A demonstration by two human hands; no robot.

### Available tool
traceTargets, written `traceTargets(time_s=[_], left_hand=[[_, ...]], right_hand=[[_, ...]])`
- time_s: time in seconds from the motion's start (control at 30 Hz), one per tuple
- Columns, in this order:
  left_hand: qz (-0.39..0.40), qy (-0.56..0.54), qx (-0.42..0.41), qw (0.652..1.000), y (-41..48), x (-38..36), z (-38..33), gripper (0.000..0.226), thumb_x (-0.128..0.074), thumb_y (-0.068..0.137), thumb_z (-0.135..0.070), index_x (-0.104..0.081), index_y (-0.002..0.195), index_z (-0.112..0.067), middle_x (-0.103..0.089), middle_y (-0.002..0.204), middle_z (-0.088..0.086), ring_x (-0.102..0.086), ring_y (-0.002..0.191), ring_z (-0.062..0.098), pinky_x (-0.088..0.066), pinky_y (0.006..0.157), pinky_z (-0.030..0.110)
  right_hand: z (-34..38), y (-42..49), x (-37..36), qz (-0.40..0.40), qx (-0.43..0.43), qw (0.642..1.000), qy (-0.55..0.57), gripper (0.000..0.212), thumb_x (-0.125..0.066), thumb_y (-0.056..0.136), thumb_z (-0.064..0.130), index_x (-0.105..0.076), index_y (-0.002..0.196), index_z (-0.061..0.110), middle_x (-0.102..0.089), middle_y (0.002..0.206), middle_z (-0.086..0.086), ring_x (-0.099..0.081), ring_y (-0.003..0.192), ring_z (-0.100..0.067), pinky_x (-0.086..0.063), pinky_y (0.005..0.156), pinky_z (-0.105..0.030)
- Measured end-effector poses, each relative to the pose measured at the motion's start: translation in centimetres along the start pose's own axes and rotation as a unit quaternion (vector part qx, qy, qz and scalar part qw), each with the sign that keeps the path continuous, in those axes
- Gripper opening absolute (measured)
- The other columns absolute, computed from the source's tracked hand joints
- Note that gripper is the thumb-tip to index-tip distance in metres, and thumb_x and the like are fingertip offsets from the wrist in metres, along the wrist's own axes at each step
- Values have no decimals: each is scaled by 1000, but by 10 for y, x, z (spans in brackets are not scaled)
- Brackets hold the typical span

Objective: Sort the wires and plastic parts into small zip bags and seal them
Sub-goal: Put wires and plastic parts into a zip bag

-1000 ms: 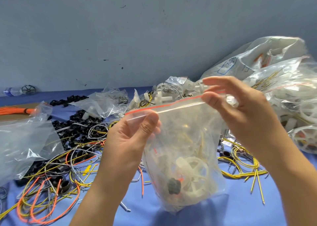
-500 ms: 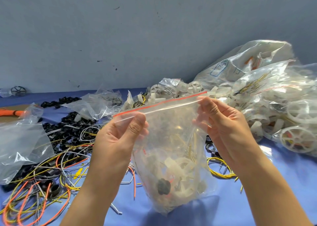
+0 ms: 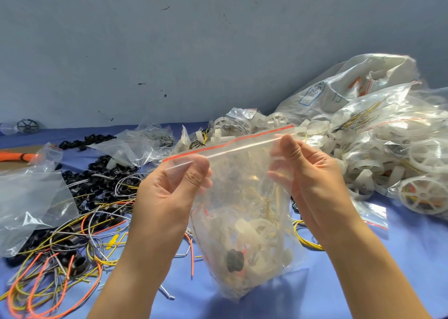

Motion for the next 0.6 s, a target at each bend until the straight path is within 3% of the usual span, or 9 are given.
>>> traceTargets(time_s=[0.6], left_hand=[[1, 3, -2, 1000, -1, -1, -4, 21, -69, 79, -42, -75, 90, -26, -73, 80, -1, -66, 74, 9, -55, 76, 20]], right_hand=[[-1, -2, -8, 17, 15, 999, 38, 16, -72, 72, 41, -69, 73, 26, -60, 77, 6, -55, 69, -8, -45, 73, -26]])
Point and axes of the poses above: each hand's wrist, its own y-axis towards the middle knuckle, its own x-axis out of the back of the hand, z = x × y, the point moved 10 cm from there along y, towards the middle knuckle
